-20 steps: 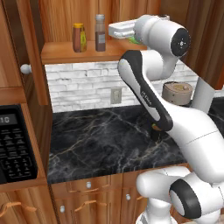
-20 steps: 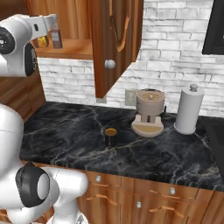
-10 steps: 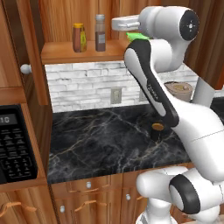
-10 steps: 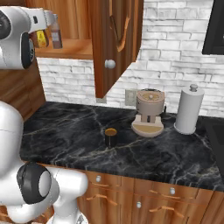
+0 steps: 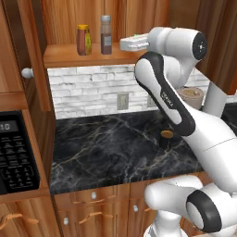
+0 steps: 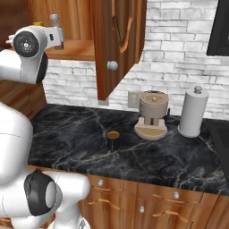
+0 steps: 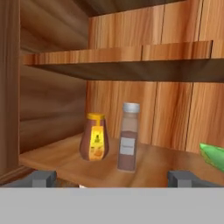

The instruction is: Pick the cinnamon and honey bottle from the cabinet and place them next to the mug.

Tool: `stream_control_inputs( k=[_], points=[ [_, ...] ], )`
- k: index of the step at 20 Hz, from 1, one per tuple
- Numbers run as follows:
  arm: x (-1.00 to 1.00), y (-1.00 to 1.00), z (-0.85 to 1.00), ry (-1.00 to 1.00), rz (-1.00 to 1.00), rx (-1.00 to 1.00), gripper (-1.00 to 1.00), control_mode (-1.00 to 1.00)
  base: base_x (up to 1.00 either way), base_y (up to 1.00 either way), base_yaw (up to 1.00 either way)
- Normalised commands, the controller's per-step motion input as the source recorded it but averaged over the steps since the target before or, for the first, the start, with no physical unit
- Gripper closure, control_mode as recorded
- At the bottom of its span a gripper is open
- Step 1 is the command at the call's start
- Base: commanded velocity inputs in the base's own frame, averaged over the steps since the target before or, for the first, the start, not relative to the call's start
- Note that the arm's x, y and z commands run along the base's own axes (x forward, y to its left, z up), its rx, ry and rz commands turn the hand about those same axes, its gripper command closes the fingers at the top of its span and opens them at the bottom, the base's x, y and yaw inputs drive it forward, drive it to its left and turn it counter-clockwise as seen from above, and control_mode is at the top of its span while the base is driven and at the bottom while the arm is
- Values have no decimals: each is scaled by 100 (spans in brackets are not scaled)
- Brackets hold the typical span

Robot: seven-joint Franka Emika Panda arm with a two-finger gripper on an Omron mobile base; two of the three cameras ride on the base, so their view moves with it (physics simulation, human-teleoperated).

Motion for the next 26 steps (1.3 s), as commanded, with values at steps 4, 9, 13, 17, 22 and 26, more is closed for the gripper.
stream_control_inputs(
  k=[4, 9, 13, 17, 22, 26],
  points=[
    [39, 0, -1, 0, -2, -1, -100, -100, 0, 0, 0],
    [79, 1, 0, 0, -7, -4, -100, -100, 0, 0, 0],
    [43, 0, 0, 0, -12, 0, -100, -100, 0, 0, 0],
    [33, 20, 0, 0, -23, -3, -100, -100, 0, 0, 0],
    [8, 15, 0, 0, -8, 0, -100, -100, 0, 0, 0],
    [3, 5, 0, 0, 0, 0, -100, -100, 0, 0, 0]
  ],
)
